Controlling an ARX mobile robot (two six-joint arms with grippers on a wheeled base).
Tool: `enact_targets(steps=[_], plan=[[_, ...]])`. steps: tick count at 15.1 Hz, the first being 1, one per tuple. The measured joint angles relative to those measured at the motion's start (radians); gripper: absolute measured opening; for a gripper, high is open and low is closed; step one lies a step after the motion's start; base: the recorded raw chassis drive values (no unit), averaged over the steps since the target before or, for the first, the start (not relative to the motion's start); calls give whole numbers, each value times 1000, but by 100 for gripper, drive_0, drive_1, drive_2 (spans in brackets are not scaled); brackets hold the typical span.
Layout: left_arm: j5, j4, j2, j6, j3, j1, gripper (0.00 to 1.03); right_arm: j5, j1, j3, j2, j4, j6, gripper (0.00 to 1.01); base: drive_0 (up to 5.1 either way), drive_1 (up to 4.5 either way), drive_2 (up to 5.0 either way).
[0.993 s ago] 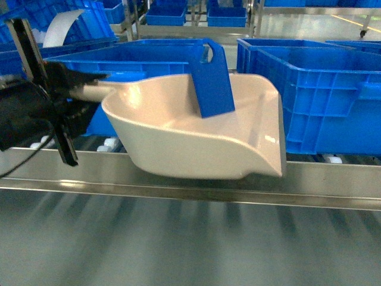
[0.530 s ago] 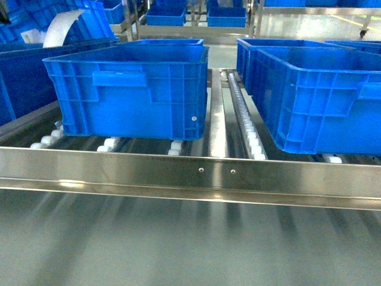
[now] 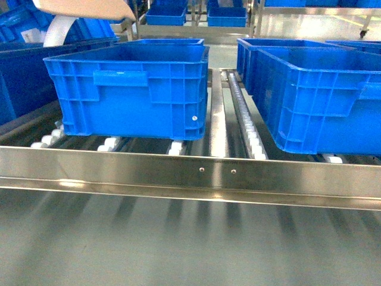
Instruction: Place part in tray to right shelf
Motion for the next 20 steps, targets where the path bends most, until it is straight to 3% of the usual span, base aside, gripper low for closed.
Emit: enact_targets(steps=[1, 3, 4, 5, 7, 9, 11, 13, 16, 17, 18, 19, 20], plan=[[-87, -32, 6, 94, 62, -50, 14, 0, 0, 0, 0, 0, 0, 98, 0, 0, 0], [-170, -43, 53, 270, 198, -106, 14, 0, 0, 0, 0, 0, 0, 98, 0, 0, 0], [-192, -12, 51, 346, 167, -114, 14, 0, 0, 0, 0, 0, 0, 98, 0, 0, 0], [-214, 3, 47, 381, 131, -110, 14, 0, 0, 0, 0, 0, 0, 98, 0, 0, 0], [-213, 35, 40, 391, 65, -104, 14, 0, 0, 0, 0, 0, 0, 98, 0, 0, 0], [-201, 91, -24, 377, -47, -105, 14, 0, 0, 0, 0, 0, 0, 98, 0, 0, 0], [-185, 267, -214, 294, -321, -134, 14, 0, 0, 0, 0, 0, 0, 98, 0, 0, 0], [-154, 435, -440, 177, -597, -144, 14, 0, 0, 0, 0, 0, 0, 98, 0, 0, 0], [-125, 610, -677, -34, -984, -94, 14, 0, 0, 0, 0, 0, 0, 98, 0, 0, 0], [-65, 436, -724, 6, -1007, -71, 14, 0, 0, 0, 0, 0, 0, 98, 0, 0, 0], [53, 265, -773, 206, -1043, -60, 14, 0, 0, 0, 0, 0, 0, 98, 0, 0, 0], [126, 167, -836, 427, -1126, -77, 14, 0, 0, 0, 0, 0, 0, 98, 0, 0, 0], [141, 172, -874, 612, -1201, -98, 14, 0, 0, 0, 0, 0, 0, 98, 0, 0, 0]])
